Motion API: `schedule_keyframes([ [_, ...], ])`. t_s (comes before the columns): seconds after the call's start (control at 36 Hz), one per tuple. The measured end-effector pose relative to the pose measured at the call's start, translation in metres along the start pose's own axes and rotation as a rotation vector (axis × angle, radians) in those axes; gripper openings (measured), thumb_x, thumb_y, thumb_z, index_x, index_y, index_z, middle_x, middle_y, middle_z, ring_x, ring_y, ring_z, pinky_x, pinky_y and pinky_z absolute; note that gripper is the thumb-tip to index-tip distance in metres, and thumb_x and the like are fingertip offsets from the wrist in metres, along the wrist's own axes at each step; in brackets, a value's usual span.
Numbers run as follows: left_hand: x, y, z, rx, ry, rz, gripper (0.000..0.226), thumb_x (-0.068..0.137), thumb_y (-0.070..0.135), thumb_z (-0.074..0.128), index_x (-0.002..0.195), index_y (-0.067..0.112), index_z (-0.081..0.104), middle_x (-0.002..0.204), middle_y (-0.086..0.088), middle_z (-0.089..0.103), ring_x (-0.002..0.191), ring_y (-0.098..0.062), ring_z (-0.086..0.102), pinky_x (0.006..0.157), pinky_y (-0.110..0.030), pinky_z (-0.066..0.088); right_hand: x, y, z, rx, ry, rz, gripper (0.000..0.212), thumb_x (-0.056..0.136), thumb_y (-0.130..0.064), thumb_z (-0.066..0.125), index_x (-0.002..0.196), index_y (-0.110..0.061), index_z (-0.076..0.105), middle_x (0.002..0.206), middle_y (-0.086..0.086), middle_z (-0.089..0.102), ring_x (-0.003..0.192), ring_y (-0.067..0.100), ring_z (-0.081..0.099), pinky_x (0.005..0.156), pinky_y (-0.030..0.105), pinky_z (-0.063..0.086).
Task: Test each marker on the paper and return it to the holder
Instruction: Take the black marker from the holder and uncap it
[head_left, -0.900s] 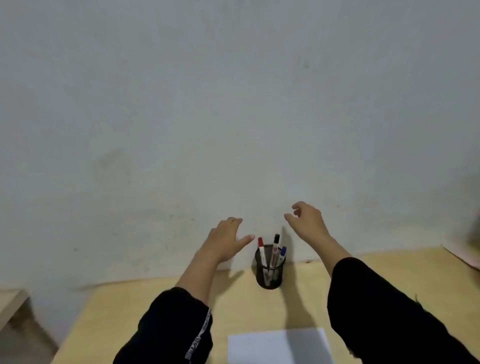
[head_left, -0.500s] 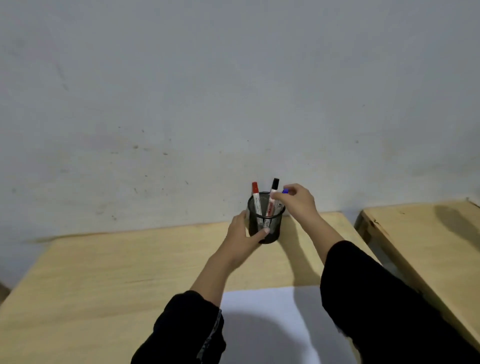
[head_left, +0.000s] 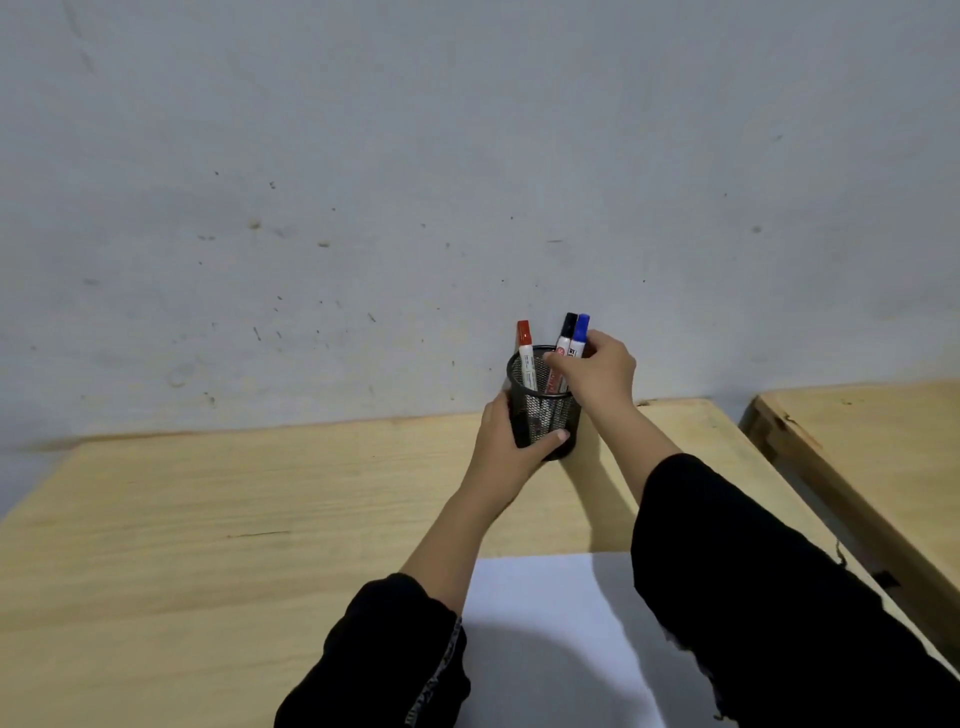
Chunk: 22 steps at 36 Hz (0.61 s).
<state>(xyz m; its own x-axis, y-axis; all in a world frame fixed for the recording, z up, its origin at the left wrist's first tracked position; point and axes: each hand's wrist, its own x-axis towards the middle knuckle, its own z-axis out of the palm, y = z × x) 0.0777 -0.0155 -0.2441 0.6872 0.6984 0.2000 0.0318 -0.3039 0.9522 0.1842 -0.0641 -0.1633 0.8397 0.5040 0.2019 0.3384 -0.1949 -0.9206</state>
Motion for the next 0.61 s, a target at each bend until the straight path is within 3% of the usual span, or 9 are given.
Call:
schedule_keyframes([
  [0.14,0.0,-0.001,0.0,0.016,-0.006,-0.006,0.071,0.07,0.043,0.073,0.133,0.032,0.043,0.123,0.008,0.052,0.119,-0.012,0.051,0.101,-0.037,0.047,0.0,-0.004,-0.007,0.036,0.058,-0.023,0.011,0.076,-0.015,0.072,0.08,-0.008,0.065,0.068,0.0,0.057,0.066,0.016,0.052,0.047,0.005,0.036],
  [0.31,-0.001,0.001,0.002,0.04,0.017,0.002,0.07,0.072,0.038,0.074,0.134,0.028,0.043,0.123,0.008,0.053,0.119,-0.01,0.049,0.1,-0.032,0.045,0.001,-0.027,-0.024,0.134,0.09,-0.095,0.016,0.075,-0.018,0.075,0.087,-0.009,0.068,0.067,-0.009,0.057,0.066,0.006,0.054,0.062,0.013,0.042],
  [0.39,-0.002,0.003,0.001,0.039,0.022,-0.021,0.068,0.07,0.037,0.075,0.131,0.027,0.046,0.122,0.007,0.056,0.117,-0.011,0.053,0.1,-0.034,0.047,-0.005,-0.042,-0.032,0.188,0.097,-0.154,0.015,0.076,-0.016,0.074,0.088,-0.008,0.069,0.074,-0.004,0.063,0.072,0.008,0.059,0.069,0.012,0.046],
  [0.47,0.0,0.003,0.001,0.06,0.023,-0.049,0.067,0.066,0.042,0.075,0.126,0.029,0.05,0.118,0.005,0.061,0.112,-0.013,0.058,0.096,-0.039,0.051,-0.012,-0.056,-0.04,0.22,0.12,-0.21,0.017,0.076,-0.017,0.074,0.091,-0.009,0.07,0.084,0.002,0.068,0.079,0.012,0.062,0.079,0.021,0.05],
  [0.61,0.002,-0.005,0.001,0.027,0.046,-0.096,0.064,0.062,0.044,0.069,0.121,0.026,0.052,0.115,0.0,0.063,0.107,-0.016,0.062,0.094,-0.044,0.053,-0.035,-0.08,-0.053,0.249,0.141,-0.319,0.012,0.078,-0.016,0.073,0.089,-0.015,0.068,0.082,-0.005,0.069,0.079,0.008,0.064,0.078,0.02,0.052],
])
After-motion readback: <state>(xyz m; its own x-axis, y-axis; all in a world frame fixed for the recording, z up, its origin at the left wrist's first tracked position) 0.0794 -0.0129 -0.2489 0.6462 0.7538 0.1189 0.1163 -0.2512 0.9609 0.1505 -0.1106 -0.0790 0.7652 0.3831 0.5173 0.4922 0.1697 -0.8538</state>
